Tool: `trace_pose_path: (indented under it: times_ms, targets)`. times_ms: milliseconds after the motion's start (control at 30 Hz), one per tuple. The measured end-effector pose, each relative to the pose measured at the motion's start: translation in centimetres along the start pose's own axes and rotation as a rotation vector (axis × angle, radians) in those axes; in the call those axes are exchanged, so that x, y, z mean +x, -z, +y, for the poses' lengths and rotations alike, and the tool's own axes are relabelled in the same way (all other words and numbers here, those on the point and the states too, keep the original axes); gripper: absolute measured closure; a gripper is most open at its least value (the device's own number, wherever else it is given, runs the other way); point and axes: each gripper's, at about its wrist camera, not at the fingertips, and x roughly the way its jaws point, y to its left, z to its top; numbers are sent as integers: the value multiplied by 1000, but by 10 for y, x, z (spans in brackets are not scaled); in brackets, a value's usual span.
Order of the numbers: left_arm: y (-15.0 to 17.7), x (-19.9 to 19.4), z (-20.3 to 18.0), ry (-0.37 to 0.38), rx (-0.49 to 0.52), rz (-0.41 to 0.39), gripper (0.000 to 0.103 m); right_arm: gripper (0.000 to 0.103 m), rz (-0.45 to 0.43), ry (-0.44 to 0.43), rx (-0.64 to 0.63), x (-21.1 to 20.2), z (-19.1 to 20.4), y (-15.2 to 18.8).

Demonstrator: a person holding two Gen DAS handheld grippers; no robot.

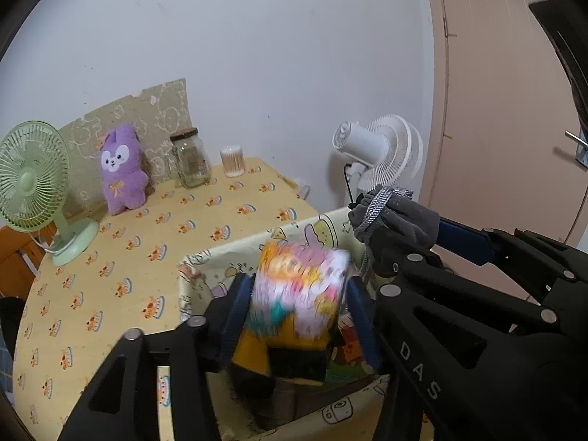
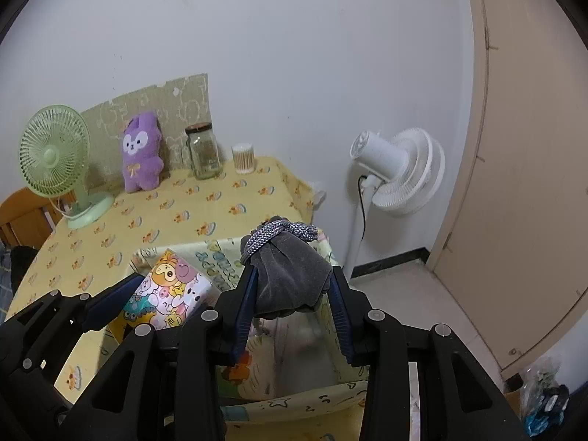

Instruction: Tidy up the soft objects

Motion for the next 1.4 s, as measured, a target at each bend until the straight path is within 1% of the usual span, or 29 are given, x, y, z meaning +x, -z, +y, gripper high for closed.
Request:
trace_pose_path:
  times_ms: [33,67,200,233,433,533,567,633,667,700,767,800,867,1000,1267,1400]
  targets:
    - [0,3,-2,-3,9,5,33,61,4,-4,3,3,-1,1]
    - [1,5,-2,-5,15,8,31,61,6,-9,7,6,-3,1]
    - [3,12,-4,-13,38,35,27,61,26,-27,30,16,-4,6]
    - [5,12,-4,-13,44,43,24,61,30,-34,34,17,-4,8]
    - [11,16,-3,-19,56,71,23,61,54,-55,54,20,-5,17]
    - [13,14,-2,-25,53,70,22,60,55,-55,59,19,-3,20]
    - [13,13,-1,-26,52,69,21,59,54,-52,60,18,-3,20]
    - [14,10,1,-29,49,65,20,46,46,-42,60,15,0,20]
    - [14,9,2,-27,46,65,20,32,41,-39,62,13,1,20]
    - [14,8,3,-24,44,65,19,24,36,-40,66,12,2,21]
    - [14,5,5,-28,45,64,18,21,35,-48,71,9,3,21]
    - [15,4,6,-33,47,65,18,18,36,-44,71,8,4,21]
    - [16,0,8,-47,50,61,17,14,31,-29,68,4,7,21]
    - [19,-11,13,-57,40,38,14,7,21,-28,66,-4,14,22]
    - [21,-29,25,-57,13,9,9,4,4,-24,49,-23,28,20]
    - [23,-40,33,-67,5,0,9,3,-13,-29,30,-34,40,19]
